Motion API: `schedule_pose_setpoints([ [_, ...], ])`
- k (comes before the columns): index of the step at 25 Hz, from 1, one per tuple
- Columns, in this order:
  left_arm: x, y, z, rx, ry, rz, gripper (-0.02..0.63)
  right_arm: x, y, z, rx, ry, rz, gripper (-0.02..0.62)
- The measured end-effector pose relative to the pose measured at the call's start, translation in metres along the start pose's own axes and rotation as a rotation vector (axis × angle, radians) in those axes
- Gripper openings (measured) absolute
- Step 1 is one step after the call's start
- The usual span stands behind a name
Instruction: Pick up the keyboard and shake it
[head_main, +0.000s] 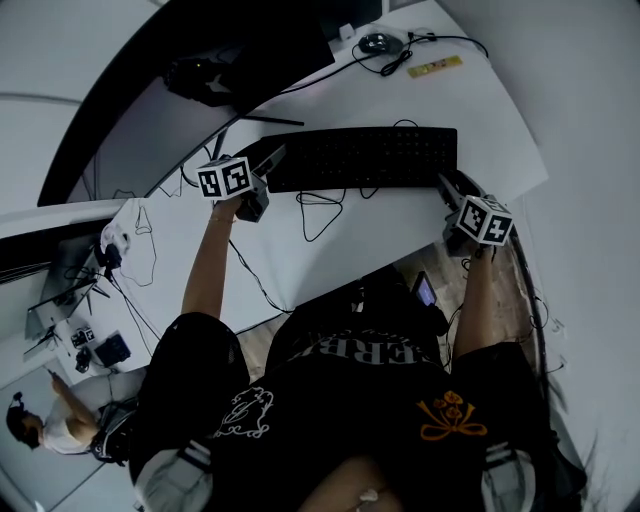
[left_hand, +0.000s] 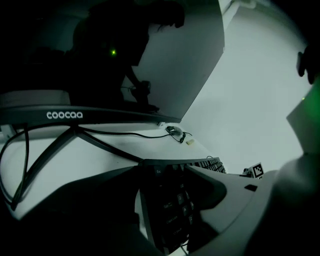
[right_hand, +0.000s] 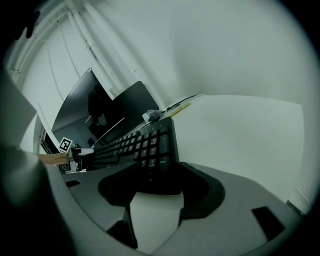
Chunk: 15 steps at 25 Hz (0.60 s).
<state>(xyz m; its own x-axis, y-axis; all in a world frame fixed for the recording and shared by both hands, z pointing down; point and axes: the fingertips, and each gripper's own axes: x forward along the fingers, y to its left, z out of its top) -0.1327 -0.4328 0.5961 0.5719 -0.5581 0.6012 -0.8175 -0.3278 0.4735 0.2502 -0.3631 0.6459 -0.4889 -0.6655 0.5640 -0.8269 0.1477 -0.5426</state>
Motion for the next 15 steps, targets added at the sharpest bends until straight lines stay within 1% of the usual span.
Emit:
schedule_pose_setpoints([
  [6, -0.034, -0.014, 0.021, 0.058, -0.087, -0.030, 0.281, -0.022, 0.028, 0.014, -0.024, -0.090, 0.024, 0.241],
  [12, -0.067, -0.035, 0.050, 0.156, -0.185, -0.046, 0.281, -0.041, 0.052, 0.029, -0.052, -0.150, 0.036, 0.241],
  [15, -0.084, -0.046, 0.063, 0.218, -0.242, -0.052, 0.279, -0.048, 0.061, 0.034, -0.062, -0.182, 0.049, 0.241],
])
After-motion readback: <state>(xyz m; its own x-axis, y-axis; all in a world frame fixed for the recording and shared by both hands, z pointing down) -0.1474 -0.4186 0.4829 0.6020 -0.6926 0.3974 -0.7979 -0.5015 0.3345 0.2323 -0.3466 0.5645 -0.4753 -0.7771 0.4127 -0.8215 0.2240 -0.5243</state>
